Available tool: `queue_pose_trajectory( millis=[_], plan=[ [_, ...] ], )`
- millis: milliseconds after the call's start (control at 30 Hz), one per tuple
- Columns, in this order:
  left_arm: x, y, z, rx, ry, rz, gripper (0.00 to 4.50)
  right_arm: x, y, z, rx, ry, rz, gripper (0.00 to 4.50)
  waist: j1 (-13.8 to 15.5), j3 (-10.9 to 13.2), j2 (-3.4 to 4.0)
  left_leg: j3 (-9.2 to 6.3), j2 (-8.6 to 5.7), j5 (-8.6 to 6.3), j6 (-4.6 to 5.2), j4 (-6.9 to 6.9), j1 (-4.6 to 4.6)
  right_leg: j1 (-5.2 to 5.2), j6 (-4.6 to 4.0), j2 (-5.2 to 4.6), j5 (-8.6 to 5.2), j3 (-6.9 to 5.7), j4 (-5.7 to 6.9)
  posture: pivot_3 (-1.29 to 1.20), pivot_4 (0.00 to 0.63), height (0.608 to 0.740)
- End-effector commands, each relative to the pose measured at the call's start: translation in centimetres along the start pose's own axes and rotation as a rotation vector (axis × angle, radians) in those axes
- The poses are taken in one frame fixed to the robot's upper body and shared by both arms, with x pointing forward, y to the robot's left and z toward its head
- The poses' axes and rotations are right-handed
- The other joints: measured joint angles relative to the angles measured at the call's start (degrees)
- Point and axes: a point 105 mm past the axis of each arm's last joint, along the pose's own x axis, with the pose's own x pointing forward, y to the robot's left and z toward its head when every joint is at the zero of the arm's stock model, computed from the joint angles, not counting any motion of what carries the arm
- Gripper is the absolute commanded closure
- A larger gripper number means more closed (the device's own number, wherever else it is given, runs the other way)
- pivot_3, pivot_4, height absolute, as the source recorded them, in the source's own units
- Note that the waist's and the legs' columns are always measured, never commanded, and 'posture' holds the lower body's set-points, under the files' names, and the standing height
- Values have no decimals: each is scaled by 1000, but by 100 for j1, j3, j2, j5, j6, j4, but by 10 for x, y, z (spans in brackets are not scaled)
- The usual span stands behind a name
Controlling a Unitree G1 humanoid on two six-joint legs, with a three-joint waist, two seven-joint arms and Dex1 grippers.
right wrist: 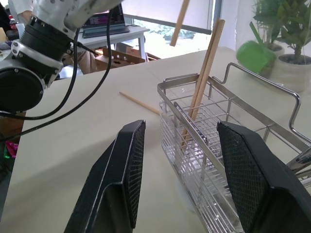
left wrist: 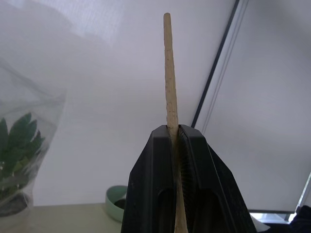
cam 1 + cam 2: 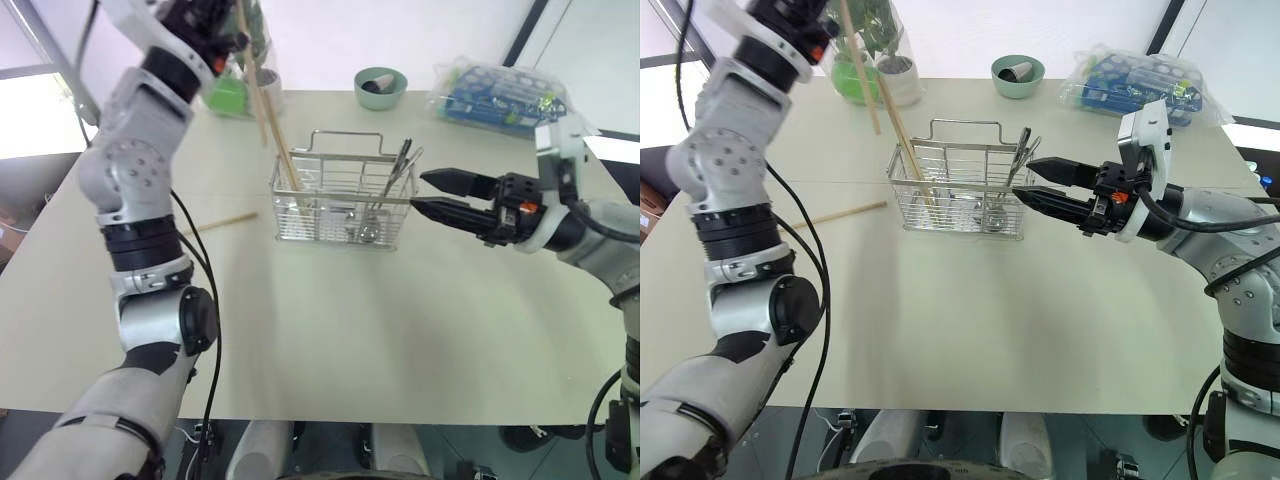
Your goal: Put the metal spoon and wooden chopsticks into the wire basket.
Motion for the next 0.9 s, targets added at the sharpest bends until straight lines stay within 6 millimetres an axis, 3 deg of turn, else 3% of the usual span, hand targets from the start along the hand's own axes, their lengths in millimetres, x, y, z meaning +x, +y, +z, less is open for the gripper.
queue_pose_trajectory(
  millis=[33,300,433,633,800,900],
  plan=[
    [1,-9,-21,78,11,-34,4408,-7,2,14,-36,-34,-13,2094,1,-1,1,0,0,-1,1,0,2,2,0,-1,0,0,0,0,150,687],
    [1,-18,-60,159,55,-62,4408,-11,4,15,-28,-38,-30,2094,0,0,0,0,0,-1,2,0,0,0,-1,0,0,0,0,0,150,687],
    [4,-25,-62,146,30,-71,2863,-11,3,14,-24,-39,-34,2094,-1,0,0,0,0,-1,3,1,0,0,-1,0,0,-1,0,0,150,687],
    [2,-24,-43,122,-1,-57,25,-11,1,13,-21,-43,-38,2094,-8,0,-1,0,0,-1,3,1,0,0,0,0,0,-1,0,0,150,687],
    [-15,-2,-5,172,39,-58,25,-12,0,12,-24,-40,-42,2094,-65,0,0,0,3,-1,3,0,1,-7,0,3,0,-1,8,0,150,687],
    [-37,24,8,322,208,-123,25,-12,0,10,-20,-39,-43,2094,-118,0,2,0,4,-1,2,-2,1,-12,-1,6,0,-1,16,0,150,687]
  ],
)
